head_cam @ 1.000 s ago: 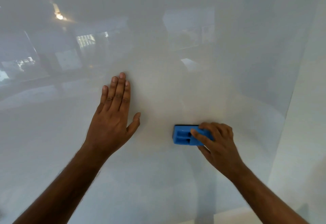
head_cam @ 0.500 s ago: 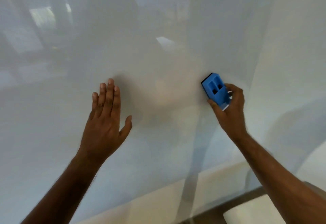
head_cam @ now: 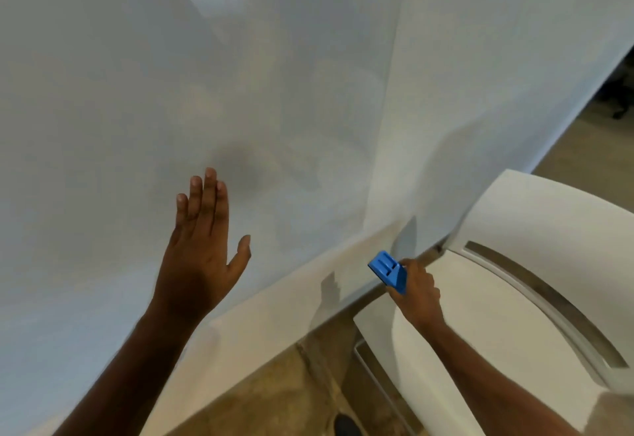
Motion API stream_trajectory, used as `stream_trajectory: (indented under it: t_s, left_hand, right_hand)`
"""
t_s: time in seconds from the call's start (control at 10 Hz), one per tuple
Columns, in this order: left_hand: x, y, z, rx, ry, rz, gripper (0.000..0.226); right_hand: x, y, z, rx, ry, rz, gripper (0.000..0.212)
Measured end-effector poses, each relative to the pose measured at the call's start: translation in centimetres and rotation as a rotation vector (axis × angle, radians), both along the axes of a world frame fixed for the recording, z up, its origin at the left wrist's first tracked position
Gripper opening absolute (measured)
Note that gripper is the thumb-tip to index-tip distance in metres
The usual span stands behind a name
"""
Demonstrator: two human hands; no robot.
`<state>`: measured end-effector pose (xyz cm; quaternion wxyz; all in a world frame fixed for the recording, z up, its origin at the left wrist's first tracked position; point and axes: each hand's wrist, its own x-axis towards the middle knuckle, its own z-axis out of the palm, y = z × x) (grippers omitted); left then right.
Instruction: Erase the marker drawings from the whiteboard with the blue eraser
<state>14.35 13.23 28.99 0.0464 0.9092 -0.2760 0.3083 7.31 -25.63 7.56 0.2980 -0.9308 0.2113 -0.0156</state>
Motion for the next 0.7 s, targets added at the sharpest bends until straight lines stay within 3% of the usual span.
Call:
stream_trajectory:
  t_s: [0.3,0.5,0.7]
  left_hand:
    - [-0.5,-6.2,-5.0,0.0,0.208,-0.073,0.082]
    - [-1.1,-8.0,-7.6,0.12,0.212,-0.036,0.084]
    - [-1.7,-7.3,-8.5,0.094,0.232,-0.056,0.086]
  right_hand:
    - [-7.0,-3.6,-9.2,-0.055,0.341,-0.108,0.065]
    - [-8.6,-4.4,-11.9,-0.095,0.404,-0.112,0.059]
    - [-9.7,-4.4,-14.4,-0.124,0.378,-0.123,0.058]
